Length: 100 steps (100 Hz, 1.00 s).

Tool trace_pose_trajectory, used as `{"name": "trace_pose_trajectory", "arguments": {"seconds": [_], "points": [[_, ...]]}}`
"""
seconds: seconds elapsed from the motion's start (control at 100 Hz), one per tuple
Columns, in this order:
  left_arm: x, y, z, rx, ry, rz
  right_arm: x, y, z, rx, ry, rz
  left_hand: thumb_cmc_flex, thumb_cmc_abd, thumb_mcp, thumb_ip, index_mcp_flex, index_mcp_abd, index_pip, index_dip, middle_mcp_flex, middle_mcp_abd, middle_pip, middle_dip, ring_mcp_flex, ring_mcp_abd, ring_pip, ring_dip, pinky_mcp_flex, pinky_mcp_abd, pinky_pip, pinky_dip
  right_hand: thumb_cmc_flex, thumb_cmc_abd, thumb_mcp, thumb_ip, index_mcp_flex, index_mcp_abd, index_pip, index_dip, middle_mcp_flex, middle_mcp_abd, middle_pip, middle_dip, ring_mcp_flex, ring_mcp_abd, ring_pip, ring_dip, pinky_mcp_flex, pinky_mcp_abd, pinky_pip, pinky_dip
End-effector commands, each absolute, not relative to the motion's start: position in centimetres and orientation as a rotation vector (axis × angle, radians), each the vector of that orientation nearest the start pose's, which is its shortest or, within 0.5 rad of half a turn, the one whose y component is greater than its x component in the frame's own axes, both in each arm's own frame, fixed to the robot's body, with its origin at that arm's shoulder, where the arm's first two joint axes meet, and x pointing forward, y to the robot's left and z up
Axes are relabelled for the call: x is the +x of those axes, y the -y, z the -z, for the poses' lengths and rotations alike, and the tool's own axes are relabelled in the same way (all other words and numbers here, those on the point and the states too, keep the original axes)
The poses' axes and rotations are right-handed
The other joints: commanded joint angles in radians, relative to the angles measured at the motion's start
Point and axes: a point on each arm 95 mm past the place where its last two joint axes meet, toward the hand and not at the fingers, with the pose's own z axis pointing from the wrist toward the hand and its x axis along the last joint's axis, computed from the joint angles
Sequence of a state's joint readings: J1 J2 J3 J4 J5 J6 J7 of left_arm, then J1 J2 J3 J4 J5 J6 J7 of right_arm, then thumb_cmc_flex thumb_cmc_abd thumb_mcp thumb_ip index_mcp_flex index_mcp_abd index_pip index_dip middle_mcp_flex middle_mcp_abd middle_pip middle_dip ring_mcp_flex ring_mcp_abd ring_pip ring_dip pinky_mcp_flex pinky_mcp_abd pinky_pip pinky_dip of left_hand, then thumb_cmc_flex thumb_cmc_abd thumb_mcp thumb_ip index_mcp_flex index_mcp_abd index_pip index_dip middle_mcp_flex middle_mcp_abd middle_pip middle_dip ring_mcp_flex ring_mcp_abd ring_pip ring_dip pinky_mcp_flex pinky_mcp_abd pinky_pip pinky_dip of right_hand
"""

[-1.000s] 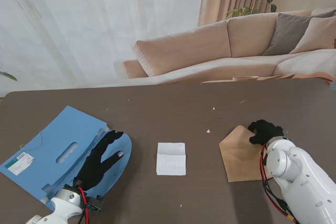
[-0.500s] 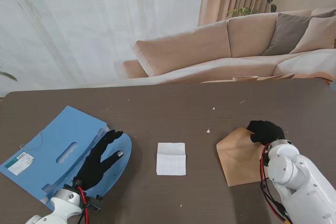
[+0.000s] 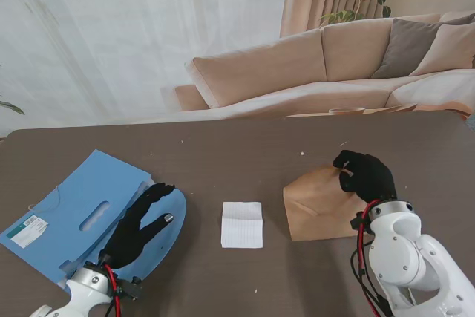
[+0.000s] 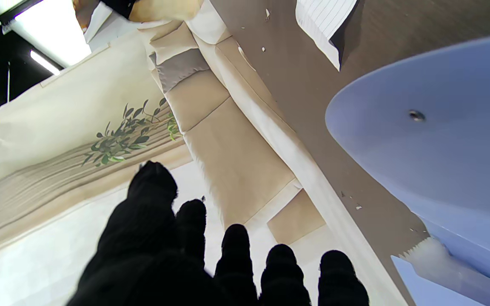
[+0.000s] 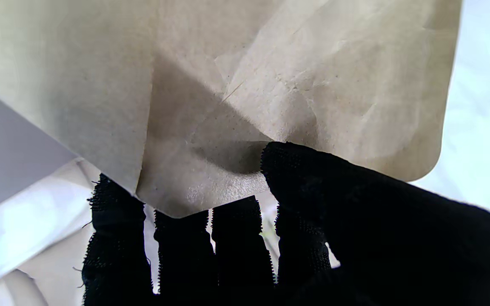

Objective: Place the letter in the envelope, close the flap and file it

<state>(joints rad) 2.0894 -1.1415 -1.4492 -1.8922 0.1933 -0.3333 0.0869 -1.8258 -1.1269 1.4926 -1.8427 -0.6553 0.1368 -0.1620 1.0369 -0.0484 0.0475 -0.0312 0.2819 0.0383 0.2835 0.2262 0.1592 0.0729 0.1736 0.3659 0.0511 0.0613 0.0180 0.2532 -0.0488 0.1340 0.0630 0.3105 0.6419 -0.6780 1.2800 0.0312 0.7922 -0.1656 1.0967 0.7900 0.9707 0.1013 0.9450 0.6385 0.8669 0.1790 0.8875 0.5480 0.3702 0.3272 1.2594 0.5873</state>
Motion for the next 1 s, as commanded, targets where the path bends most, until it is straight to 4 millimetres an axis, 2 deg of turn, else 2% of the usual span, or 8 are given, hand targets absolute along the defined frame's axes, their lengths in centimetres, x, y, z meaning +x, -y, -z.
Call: {"name": "trace_pose_trajectory", "arguments": {"seconds": [0.0, 0.05, 0.1, 0.24, 0.34, 0.5, 0.78, 0.99], "points": [[26.9, -1.4, 31.6, -1.861, -0.872, 2.244, 35.3, 5.1, 26.7, 1.497, -0.901, -1.671, -0.001, -0.042, 0.052, 0.011, 0.028, 0.006, 0.007, -0.003, 0.023, 0.003, 0.041, 0.005, -0.015, 0.002, 0.011, 0.051, -0.013, -0.009, 0.013, 0.058, -0.014, -0.004, 0.025, 0.027, 0.02, 0.006, 0.054, 0.028, 0.037, 0.001, 0.032, 0.014, 0.023, 0.029, 0.021, 0.017, 0.0, 0.023, 0.031, 0.019], [27.0, -1.4, 31.0, -1.837, -0.911, 2.249, 35.2, 4.1, 25.9, 1.472, -0.886, -1.718, -0.062, -0.091, 0.178, 0.001, 0.038, 0.018, 0.006, 0.003, 0.03, 0.011, 0.062, 0.003, -0.016, 0.008, 0.018, 0.08, -0.018, -0.001, 0.021, 0.103, -0.014, -0.004, 0.024, 0.029, 0.02, 0.006, 0.054, 0.028, 0.038, -0.001, 0.032, 0.015, 0.023, 0.03, 0.022, 0.018, 0.001, 0.024, 0.032, 0.02], [27.3, -1.4, 30.5, -1.792, -0.98, 2.243, 35.1, 3.0, 25.2, 1.451, -0.868, -1.765, -0.071, -0.113, 0.191, 0.0, 0.038, 0.018, 0.001, 0.002, 0.04, 0.012, 0.07, 0.004, -0.018, 0.017, 0.037, 0.114, -0.022, 0.01, 0.042, 0.13, -0.013, -0.004, 0.023, 0.032, 0.02, 0.006, 0.054, 0.028, 0.038, 0.0, 0.032, 0.016, 0.023, 0.029, 0.023, 0.018, 0.001, 0.024, 0.032, 0.021], [28.0, -1.2, 28.8, -1.647, -1.135, 2.221, 35.1, 0.1, 23.6, 1.408, -0.821, -1.906, -0.1, -0.196, 0.253, -0.001, 0.02, 0.048, -0.003, 0.036, 0.058, 0.028, 0.085, 0.017, -0.022, 0.041, 0.069, 0.276, -0.05, 0.032, 0.126, 0.319, -0.012, -0.004, 0.018, 0.037, 0.021, 0.013, 0.054, 0.027, 0.039, 0.002, 0.031, 0.018, 0.023, 0.032, 0.025, 0.019, 0.001, 0.026, 0.035, 0.025], [28.8, -0.8, 27.6, -1.55, -1.195, 2.222, 35.2, -2.0, 22.8, 1.384, -0.803, -2.008, -0.129, -0.244, 0.299, -0.006, -0.008, 0.052, -0.012, 0.052, 0.062, 0.022, 0.088, 0.021, 0.01, 0.055, 0.072, 0.306, -0.06, 0.042, 0.166, 0.433, -0.011, -0.004, 0.017, 0.04, 0.021, 0.013, 0.054, 0.027, 0.04, 0.001, 0.031, 0.019, 0.024, 0.032, 0.026, 0.019, 0.002, 0.026, 0.037, 0.027], [30.3, 0.4, 25.9, -1.424, -1.228, 2.215, 35.3, -4.9, 22.2, 1.337, -0.823, -2.127, -0.171, -0.29, 0.365, -0.015, -0.057, 0.055, -0.021, 0.065, 0.037, 0.005, 0.088, 0.021, 0.021, 0.055, 0.073, 0.314, -0.038, 0.046, 0.159, 0.478, -0.011, -0.004, 0.014, 0.043, 0.024, 0.013, 0.053, 0.027, 0.042, 0.003, 0.03, 0.022, 0.025, 0.034, 0.028, 0.02, 0.0, 0.028, 0.038, 0.031], [31.5, 2.6, 24.0, -1.469, -1.191, 2.217, 36.3, -8.1, 22.3, 1.256, -0.913, -2.201, -0.215, -0.315, 0.426, -0.027, -0.068, 0.126, -0.029, 0.068, 0.042, 0.022, 0.112, 0.033, 0.035, 0.074, 0.082, 0.329, -0.029, 0.053, 0.164, 0.507, -0.018, 0.002, 0.009, 0.053, 0.022, 0.007, 0.05, 0.033, 0.043, -0.004, 0.026, 0.027, 0.03, 0.029, 0.025, 0.019, 0.008, 0.025, 0.039, 0.036], [32.1, 3.7, 23.2, -1.484, -1.117, 2.19, 36.7, -9.3, 22.8, 1.251, -0.958, -2.24, -0.178, -0.291, 0.464, -0.03, 0.011, 0.139, 0.041, 0.11, 0.111, 0.046, 0.201, 0.099, 0.092, 0.111, 0.135, 0.416, 0.001, 0.079, 0.186, 0.548, -0.016, 0.004, 0.007, 0.056, 0.022, 0.009, 0.047, 0.037, 0.043, -0.003, 0.024, 0.03, 0.028, 0.03, 0.024, 0.019, 0.006, 0.025, 0.037, 0.036]]}}
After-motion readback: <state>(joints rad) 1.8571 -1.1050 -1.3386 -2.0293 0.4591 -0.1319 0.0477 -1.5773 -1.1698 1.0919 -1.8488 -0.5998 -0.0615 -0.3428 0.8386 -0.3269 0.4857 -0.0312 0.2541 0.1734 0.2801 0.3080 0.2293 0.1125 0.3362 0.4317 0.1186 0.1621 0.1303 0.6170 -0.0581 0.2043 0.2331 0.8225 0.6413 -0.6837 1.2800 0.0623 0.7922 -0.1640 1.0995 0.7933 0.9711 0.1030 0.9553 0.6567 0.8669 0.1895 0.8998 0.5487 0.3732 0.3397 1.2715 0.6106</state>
